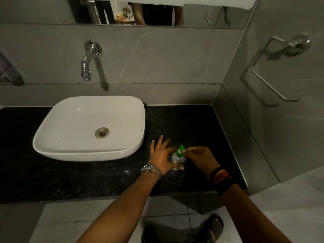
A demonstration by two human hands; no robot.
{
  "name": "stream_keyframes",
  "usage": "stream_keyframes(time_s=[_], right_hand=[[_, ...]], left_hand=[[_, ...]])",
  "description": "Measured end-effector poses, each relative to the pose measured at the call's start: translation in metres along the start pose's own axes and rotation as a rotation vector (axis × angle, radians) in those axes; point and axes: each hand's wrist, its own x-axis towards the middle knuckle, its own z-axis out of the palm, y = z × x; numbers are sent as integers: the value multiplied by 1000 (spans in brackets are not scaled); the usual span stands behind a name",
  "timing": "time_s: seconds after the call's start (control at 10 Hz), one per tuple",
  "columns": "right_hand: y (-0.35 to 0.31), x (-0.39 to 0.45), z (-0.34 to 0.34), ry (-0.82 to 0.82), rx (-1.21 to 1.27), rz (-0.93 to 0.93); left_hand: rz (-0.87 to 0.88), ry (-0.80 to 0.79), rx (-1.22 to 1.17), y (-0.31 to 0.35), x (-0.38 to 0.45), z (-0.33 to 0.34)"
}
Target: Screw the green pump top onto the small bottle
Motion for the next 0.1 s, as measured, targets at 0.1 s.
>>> stream_keyframes(time_s=[0.1], right_hand=[[-5,-11,-20,77,91,21]], left_hand=[[60,-95,177,-8,15,-26]])
